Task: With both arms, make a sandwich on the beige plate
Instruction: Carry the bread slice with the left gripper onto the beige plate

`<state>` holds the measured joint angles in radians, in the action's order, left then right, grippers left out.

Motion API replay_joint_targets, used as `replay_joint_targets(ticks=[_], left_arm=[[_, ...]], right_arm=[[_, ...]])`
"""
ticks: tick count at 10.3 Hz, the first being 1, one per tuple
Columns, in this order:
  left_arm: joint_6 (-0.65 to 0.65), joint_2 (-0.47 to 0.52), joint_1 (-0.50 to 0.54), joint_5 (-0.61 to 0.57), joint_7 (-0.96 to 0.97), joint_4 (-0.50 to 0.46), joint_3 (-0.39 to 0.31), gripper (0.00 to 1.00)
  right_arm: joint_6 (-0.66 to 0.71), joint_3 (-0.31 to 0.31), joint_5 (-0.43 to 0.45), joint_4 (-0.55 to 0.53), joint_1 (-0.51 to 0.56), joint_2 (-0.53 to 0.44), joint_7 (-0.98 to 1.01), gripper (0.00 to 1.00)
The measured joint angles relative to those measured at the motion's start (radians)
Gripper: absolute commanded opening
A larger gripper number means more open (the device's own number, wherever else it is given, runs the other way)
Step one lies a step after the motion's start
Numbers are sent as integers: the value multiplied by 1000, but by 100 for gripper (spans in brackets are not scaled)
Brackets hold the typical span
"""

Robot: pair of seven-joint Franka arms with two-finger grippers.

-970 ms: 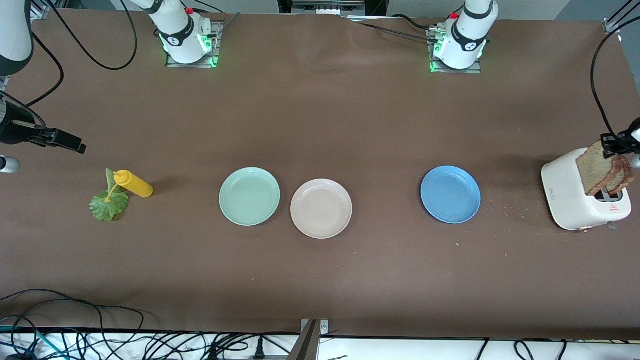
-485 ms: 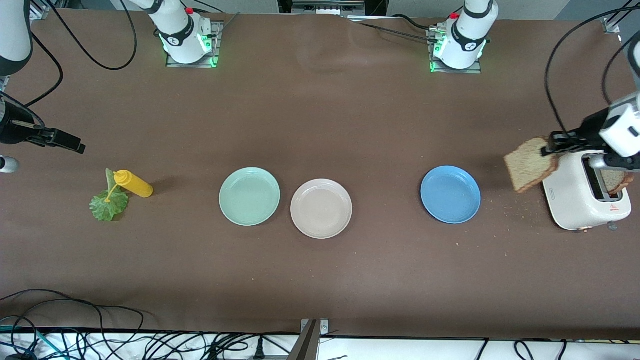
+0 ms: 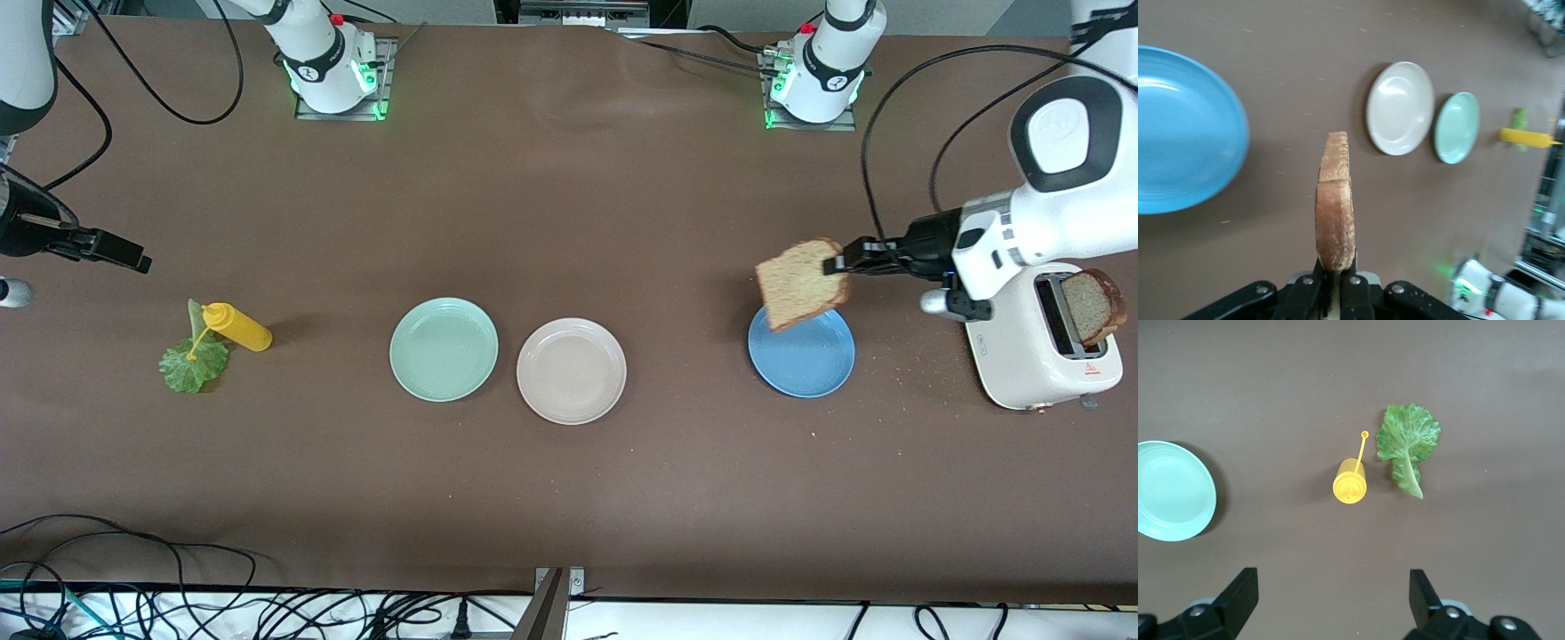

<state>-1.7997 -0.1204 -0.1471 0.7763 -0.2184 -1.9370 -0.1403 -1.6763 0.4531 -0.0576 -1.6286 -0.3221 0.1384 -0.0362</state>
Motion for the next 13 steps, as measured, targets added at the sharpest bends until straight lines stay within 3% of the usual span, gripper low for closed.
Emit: replay_joint_targets(ticks=[2, 8, 13], left_arm=[[-27, -41, -76, 187, -13, -4, 1, 0], [-549, -239, -387, 651, -11, 33, 44, 0], [-656, -410, -422, 748, -11, 130, 52, 0]], right_arm=[[0, 0, 0, 0, 0, 0, 0, 100], [0, 0, 0, 0, 2, 0, 0, 100], [0, 0, 0, 0, 2, 1, 1, 100]])
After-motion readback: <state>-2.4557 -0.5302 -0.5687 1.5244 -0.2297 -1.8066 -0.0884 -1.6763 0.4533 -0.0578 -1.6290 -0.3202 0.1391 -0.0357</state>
